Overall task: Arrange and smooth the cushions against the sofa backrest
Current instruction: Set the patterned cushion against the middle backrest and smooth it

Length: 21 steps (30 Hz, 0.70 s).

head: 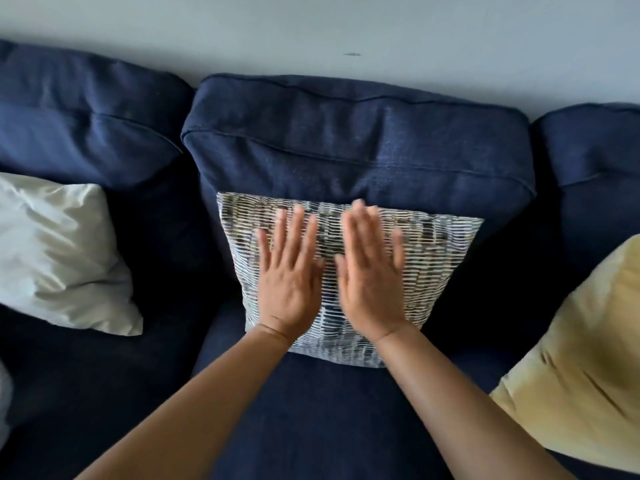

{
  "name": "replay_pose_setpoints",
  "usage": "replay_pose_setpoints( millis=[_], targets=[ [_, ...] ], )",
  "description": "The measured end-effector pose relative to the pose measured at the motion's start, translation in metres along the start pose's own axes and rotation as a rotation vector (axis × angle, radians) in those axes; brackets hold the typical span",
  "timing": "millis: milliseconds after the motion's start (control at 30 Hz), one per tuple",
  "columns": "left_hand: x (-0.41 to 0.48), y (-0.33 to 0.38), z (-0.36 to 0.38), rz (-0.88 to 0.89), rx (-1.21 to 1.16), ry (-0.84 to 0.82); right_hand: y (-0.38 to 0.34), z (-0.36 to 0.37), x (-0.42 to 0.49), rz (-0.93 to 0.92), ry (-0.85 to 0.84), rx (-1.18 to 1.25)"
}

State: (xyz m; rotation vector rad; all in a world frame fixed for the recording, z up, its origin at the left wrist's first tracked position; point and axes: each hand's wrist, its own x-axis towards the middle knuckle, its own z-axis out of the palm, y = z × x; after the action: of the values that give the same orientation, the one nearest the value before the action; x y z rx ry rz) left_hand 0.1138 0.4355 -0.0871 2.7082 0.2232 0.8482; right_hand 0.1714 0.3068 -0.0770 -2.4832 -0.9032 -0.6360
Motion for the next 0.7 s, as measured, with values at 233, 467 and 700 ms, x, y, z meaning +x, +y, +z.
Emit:
replay_pose_setpoints(
  millis=[233, 467, 700],
  targets=[
    [0.013, -0.081, 0.009, -0.209, 0.299, -0.225, 0.084, 0.015, -0.002, 0.205, -0.192, -0.277],
    [-0.012, -0.020, 0.033, 0.150, 0.130, -0.138, 0.016, 0.033, -0.020, -0.046, -0.077, -0.153],
    [-0.031, -0.084, 0.029, -0.195, 0.206, -0.130, 0.096, 0.021, -0.062, 0.203, -0.117, -0.310]
  ],
)
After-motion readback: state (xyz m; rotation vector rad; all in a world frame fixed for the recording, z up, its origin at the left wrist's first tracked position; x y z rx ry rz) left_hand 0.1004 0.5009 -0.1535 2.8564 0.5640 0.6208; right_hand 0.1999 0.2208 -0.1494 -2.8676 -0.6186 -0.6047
